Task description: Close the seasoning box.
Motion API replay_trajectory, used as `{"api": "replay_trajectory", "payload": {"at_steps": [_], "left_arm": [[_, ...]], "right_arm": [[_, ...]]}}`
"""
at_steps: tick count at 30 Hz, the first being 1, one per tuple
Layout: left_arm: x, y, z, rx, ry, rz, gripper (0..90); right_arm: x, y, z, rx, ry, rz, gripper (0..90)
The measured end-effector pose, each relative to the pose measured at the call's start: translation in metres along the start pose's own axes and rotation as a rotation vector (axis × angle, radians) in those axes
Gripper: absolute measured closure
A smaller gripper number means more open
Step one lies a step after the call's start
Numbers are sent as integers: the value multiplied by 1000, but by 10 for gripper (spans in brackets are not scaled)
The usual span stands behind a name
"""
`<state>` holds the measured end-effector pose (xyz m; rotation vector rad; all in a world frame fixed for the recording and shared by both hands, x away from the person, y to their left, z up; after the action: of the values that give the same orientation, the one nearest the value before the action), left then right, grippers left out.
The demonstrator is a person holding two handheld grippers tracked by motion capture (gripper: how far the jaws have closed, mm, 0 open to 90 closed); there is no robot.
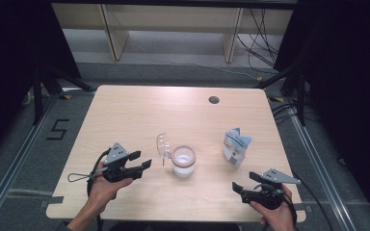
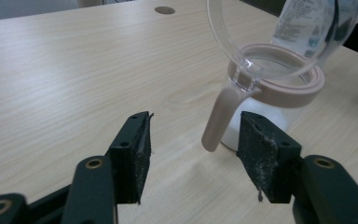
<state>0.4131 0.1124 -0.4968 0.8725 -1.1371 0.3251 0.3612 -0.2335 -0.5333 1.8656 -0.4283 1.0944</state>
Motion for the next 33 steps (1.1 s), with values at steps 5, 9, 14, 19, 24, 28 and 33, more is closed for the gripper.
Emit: {"api": "replay_trajectory", "payload": {"at_steps": [5,9,14,19,24,28,33], "left_arm": [[6,-2,-2,3,1,8,542],[10,-2,-1,-2,-14,13,666],[17,-3,3,-14,-27,29,821],[22,-7,6,-26,-35,40,892],[30,-11,14,-33,-58,42,894],[35,-13,19,-41,-69,49,894],[39,-15,23,-54,-78,57,894]], "right_arm": [[0,1,1,-9,-4,-2,166],[0,1,0,-11,-1,-5,167],[0,1,-4,9,-41,-2,170],[0,0,-3,9,-38,1,173],[-1,0,-3,4,-34,-3,174],[-1,0,-5,11,-44,-8,176],[0,1,-5,14,-39,-3,177]]}}
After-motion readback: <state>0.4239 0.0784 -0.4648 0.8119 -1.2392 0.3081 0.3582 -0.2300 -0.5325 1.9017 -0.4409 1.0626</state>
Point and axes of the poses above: each handheld gripper's, and its own axes: y roughly backward along the jaws, x roughly out of its top, z roughly to its right, the point moved 9 cm from there along -y, roughly forward along the jaws, and after that the axes turned 2 degrees about -x, right-handed, at the moved point
